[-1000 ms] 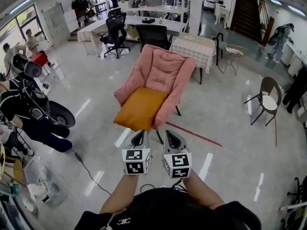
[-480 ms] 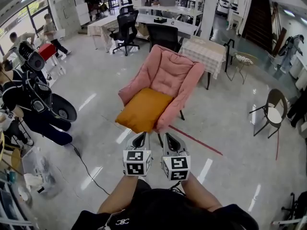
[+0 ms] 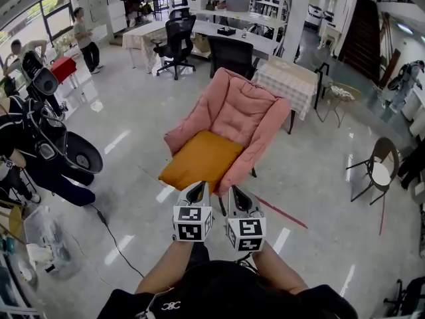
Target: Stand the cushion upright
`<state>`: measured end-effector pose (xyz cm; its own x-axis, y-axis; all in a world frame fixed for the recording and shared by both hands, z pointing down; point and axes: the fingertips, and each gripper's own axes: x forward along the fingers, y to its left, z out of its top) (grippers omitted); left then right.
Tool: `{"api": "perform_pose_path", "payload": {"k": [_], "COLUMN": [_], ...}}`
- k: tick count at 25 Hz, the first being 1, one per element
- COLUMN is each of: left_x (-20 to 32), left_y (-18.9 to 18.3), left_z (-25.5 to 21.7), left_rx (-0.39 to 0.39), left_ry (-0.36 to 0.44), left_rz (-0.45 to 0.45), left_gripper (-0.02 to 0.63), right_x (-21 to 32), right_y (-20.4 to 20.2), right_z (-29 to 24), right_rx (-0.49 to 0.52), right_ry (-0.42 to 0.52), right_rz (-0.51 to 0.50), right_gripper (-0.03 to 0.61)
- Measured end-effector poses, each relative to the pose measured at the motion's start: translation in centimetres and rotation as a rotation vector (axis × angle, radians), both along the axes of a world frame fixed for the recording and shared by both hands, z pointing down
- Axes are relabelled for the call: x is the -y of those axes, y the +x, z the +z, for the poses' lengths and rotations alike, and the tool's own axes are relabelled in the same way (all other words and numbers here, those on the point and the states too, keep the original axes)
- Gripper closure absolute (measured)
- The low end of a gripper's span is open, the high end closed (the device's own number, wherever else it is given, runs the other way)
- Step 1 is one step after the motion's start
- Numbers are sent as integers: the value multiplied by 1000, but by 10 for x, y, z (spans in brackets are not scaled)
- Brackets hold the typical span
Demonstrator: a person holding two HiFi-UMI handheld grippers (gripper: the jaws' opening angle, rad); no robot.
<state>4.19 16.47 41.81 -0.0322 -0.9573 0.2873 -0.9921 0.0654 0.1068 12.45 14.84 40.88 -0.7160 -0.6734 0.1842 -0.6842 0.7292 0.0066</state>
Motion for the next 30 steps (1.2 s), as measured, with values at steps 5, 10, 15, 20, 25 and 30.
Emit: {"api": "perform_pose_path", "payload": {"k": [5,10,15,20,25,30], "left_x": [49,90,125,150,168,185], "left_y": [-44,-95,-137,-170,-200,-223], "left_z": [-1,-8,-15,-19,-12,-12], "left_rx": [-14,-23,-32,-43,-54,-52], "left_ry": [17,21,36,47,38,35], "left_rz": [-3,2,11,15,25,37], "left_gripper": [614,614,614,614,614,614], "right_x": [47,87,121,145,161,180], "right_y": [-42,-88,-129,-162,-191,-210], "right_z": [-2,-8,-12,-15,-8,-4], "right_rx": [-11,-18,-27,-33,-31,-25], "right_ry": [15,14,13,4,-17,-33], "right_rz": [-1,8,15,12,27,52], "right_gripper": [588,588,588,588,588,588]}}
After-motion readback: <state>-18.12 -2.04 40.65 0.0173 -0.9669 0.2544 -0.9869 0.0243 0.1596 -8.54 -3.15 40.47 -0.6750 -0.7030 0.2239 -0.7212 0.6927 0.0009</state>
